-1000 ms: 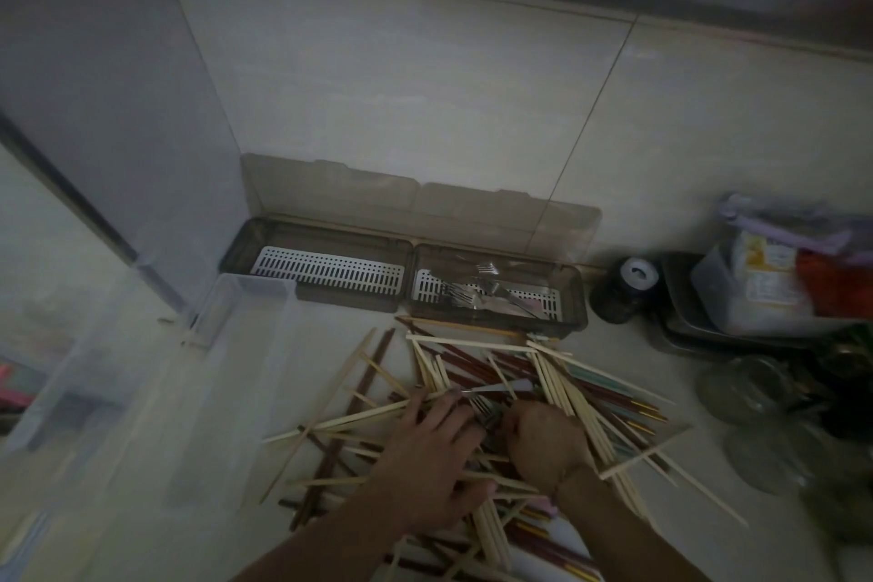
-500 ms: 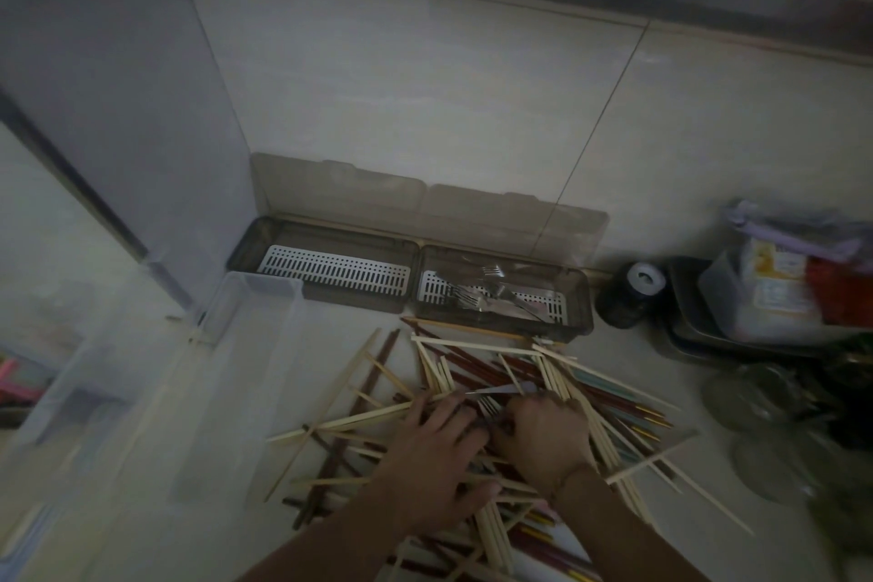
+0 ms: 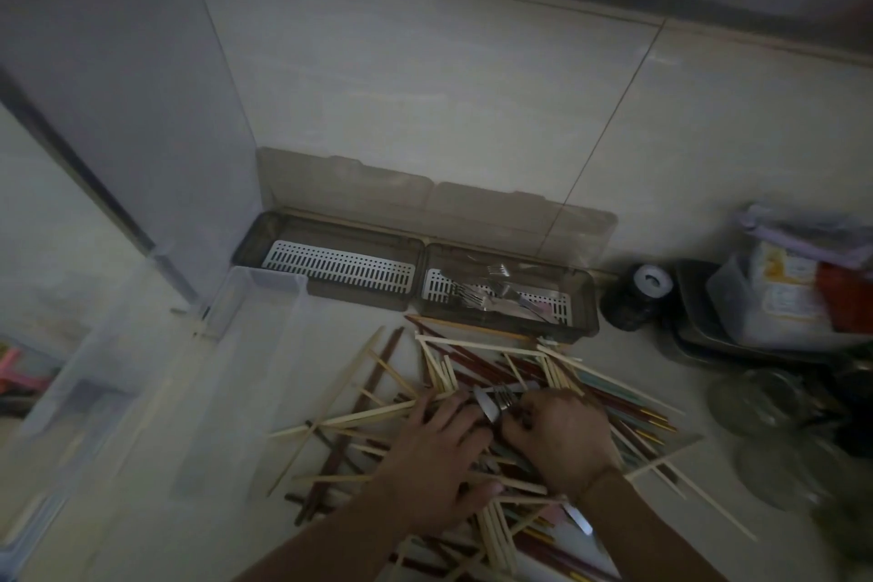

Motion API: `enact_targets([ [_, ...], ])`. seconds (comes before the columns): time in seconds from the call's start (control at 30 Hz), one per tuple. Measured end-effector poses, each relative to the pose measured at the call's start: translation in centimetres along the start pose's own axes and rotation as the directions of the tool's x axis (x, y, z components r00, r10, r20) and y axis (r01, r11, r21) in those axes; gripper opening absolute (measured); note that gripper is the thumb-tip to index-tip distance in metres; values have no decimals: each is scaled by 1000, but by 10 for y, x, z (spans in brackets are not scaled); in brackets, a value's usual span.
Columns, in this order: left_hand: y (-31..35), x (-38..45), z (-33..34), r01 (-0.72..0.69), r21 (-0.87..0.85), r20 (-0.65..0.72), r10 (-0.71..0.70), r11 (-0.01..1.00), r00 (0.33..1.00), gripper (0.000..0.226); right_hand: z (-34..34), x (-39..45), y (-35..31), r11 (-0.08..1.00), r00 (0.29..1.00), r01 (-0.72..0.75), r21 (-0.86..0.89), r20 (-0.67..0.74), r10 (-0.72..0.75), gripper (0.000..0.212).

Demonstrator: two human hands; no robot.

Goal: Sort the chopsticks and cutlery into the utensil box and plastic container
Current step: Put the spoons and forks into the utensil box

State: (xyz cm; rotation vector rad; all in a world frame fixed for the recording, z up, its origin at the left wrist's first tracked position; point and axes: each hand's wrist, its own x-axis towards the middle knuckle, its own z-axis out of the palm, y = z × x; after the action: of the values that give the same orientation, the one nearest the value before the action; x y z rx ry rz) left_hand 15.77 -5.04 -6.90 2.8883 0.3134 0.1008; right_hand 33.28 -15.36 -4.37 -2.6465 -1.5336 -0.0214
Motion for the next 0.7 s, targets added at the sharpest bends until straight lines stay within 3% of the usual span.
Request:
enact_targets([
  [0.27, 1, -1, 2, -4, 10, -7, 4, 1000, 1000, 57, -9, 16, -6, 988, 979, -4, 153, -200, 34, 32],
  [0.37, 1, -1, 2, -6, 6, -6, 6, 1000, 1000, 56, -11, 25, -6, 935, 974, -69, 349, -180, 139, 31],
  [0.43, 1, -1, 1, -13, 9, -1, 13, 1000, 1000, 55, -13, 29, -9, 755, 964, -165, 634, -59, 260, 31],
  [0.5, 1, -1, 1, -8, 5, 7, 8, 1000, 1000, 55, -11, 36, -10, 440, 940, -241, 865, 95, 328, 17],
  [0.6, 1, -2, 0, -3, 6, 2, 3, 1000, 1000, 54, -12, 46, -9, 74, 907, -223, 972, 179, 381, 28],
  [0.67, 1, -2, -1, -10, 14, -10, 10, 1000, 1000, 53, -23, 52, -9, -1, 921, -177, 984, 166, 353, 24],
  [0.7, 1, -1, -2, -14, 13, -14, 15, 1000, 1000, 52, -30, 57, -8, 35, 938, -151, 988, 132, 321, 23],
])
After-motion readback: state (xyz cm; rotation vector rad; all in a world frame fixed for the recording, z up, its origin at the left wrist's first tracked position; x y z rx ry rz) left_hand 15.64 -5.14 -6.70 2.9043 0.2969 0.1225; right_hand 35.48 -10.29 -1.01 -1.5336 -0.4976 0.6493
